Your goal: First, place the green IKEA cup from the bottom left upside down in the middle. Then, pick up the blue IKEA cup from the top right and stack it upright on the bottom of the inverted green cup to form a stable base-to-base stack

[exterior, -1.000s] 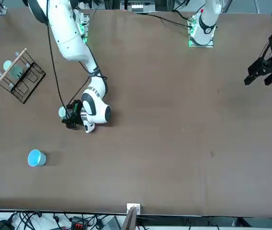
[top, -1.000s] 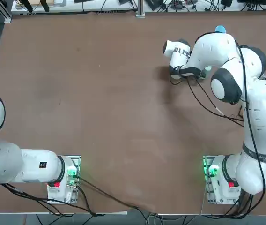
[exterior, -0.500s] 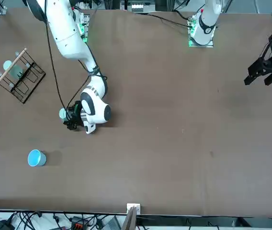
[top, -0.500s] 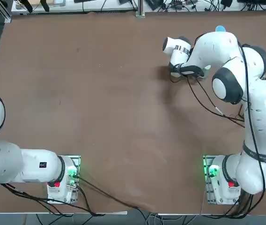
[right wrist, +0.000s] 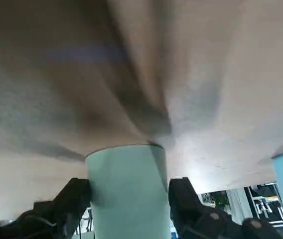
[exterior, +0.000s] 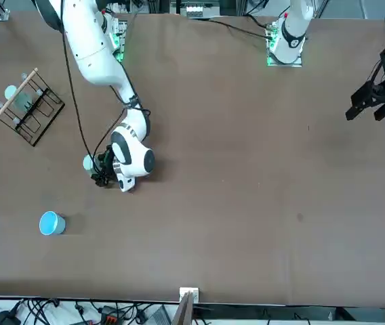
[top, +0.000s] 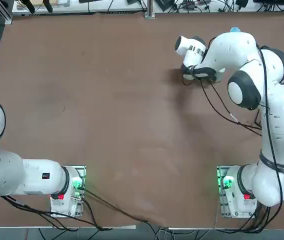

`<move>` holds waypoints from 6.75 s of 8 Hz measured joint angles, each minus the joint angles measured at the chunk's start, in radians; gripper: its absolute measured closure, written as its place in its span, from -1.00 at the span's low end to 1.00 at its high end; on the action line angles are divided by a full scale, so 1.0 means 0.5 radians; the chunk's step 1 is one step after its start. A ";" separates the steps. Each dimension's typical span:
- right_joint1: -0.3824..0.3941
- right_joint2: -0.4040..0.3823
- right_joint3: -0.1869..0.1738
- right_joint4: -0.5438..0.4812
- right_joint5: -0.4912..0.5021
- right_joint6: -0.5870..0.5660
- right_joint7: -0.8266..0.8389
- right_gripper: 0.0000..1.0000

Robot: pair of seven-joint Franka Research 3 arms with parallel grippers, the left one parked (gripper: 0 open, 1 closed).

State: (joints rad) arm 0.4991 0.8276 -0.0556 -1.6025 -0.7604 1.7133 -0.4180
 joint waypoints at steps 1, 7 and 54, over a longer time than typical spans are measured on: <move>-0.003 -0.033 0.000 0.018 0.035 0.001 0.000 -0.91; -0.121 -0.244 -0.027 0.357 0.382 -0.128 -0.032 -0.96; -0.629 -1.300 0.032 -1.096 1.325 1.288 1.717 0.94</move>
State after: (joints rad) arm 0.1847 0.1778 -0.0397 -2.1504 -0.0980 2.3575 0.4403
